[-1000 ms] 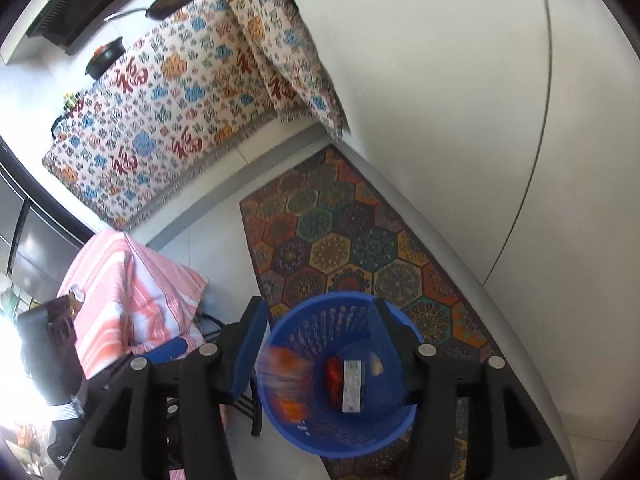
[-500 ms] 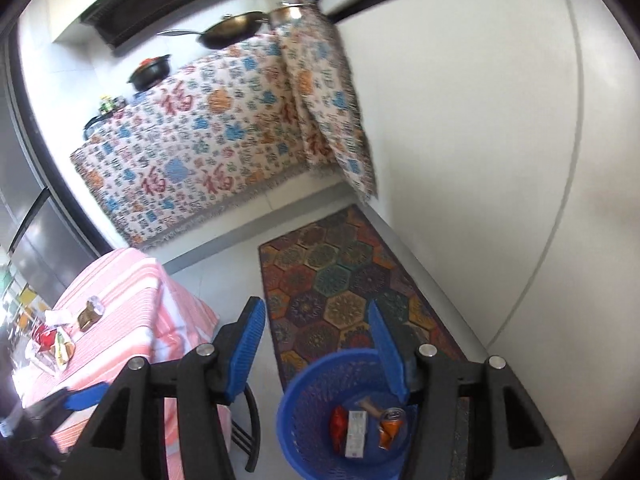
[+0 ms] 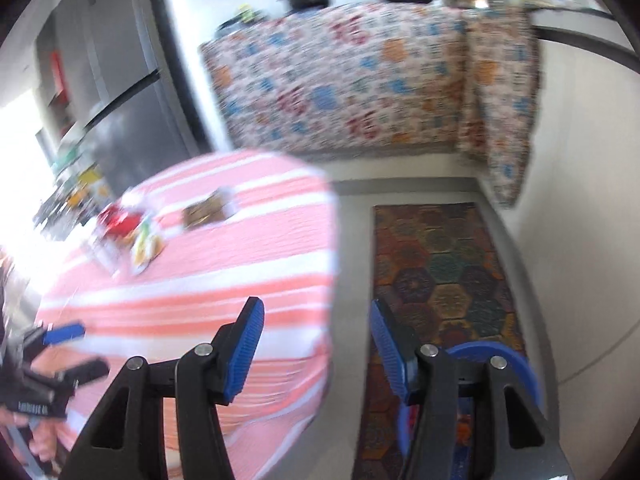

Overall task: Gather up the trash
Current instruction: 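Return both tools over the table toward the remaining trash, then grasp the white paper cup with the left tool while the right tool approaches a yellow-green wrapper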

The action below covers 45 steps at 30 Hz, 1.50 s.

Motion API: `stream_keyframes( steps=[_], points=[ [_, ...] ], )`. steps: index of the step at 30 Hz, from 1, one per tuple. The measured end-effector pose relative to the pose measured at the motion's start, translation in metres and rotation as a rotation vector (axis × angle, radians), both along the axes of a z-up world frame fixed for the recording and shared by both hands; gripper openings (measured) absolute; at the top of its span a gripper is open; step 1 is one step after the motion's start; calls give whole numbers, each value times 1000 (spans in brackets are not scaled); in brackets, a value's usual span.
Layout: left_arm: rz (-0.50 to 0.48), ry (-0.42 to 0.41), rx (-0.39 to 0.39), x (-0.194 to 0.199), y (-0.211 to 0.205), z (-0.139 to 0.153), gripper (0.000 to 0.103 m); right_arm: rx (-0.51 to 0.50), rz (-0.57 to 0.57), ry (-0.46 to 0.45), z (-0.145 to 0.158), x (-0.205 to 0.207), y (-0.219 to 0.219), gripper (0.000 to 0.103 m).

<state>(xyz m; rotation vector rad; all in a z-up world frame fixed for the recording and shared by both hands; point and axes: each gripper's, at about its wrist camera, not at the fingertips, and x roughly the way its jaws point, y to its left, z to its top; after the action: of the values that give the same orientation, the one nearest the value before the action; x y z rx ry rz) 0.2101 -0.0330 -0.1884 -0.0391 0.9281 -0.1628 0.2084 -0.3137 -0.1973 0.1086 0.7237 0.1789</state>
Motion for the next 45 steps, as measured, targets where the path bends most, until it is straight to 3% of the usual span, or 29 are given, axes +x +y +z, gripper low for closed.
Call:
stream_keyframes(
  steps=[4,10,17,22,39,45],
  points=[
    [66,10,42,6,35,-12,99,-64,173,54,-18,2,73,56],
    [119,11,133,19,51,-28,99,-122,232,58,-26,8,123,56],
    [141,20,111,24,62,-30,101,-160,237,117,-40,30,148,56],
    [146,23,109,24,64,-31,103,-235,268,107,-43,28,162,63],
    [134,28,105,21,68,-28,103,-226,272,125,-43,33,164,68],
    [169,53,117,53,65,-25,102,-227,279,129,-43,34,164,69]
  ],
)
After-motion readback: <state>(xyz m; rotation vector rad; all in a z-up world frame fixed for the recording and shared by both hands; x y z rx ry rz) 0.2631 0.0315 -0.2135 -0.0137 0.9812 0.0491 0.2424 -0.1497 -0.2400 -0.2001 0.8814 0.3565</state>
